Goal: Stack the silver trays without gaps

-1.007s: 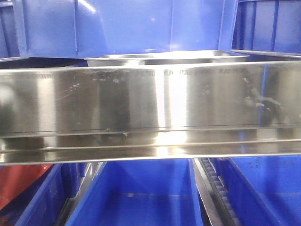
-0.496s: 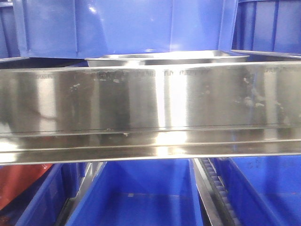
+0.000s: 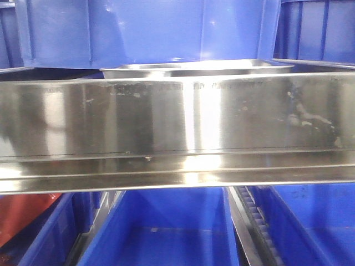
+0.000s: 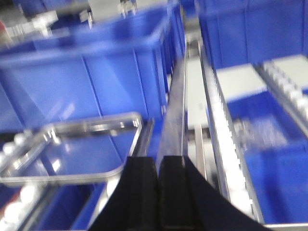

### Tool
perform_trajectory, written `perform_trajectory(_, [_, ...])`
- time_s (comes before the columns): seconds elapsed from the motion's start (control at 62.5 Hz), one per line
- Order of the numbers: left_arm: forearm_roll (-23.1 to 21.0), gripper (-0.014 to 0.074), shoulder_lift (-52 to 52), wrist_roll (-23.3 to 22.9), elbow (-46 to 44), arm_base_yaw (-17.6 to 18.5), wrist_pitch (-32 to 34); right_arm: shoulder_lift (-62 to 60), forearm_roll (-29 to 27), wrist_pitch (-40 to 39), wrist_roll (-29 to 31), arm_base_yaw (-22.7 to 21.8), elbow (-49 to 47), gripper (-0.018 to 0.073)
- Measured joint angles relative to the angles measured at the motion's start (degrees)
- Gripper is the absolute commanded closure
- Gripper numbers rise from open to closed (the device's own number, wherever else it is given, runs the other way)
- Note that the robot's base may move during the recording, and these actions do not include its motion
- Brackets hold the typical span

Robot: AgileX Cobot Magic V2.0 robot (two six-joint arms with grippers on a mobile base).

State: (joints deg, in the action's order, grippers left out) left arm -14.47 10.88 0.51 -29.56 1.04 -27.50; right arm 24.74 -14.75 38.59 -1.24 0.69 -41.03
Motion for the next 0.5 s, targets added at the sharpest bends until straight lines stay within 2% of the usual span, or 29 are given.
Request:
perform_trajectory(0.192, [-1.8,0.0613,8.7,1.1,-4.4,0.0,-2.2,9.9,0.0,3.3,0.6,0.0,-5.0,0.0620])
perform_trajectory(0.288, [-6.2,0.0613,13.9,2.8,-6.3,0.9,-4.0,13.5,0.0,3.6,1.2,0.5,-7.5,0.0620])
perform_trajectory(0.384, [-12.1,0.0613,20.0,6.8,-9.1,3.1,-6.4,16.6,0.0,3.6,1.7,2.2,-9.8,0.0620])
perform_trajectory(0.496, [-15.4,0.0613,27.7,9.3,-13.2,6.1,-7.7,20.4,0.0,3.7,2.2,5.5,-11.9,0.0620])
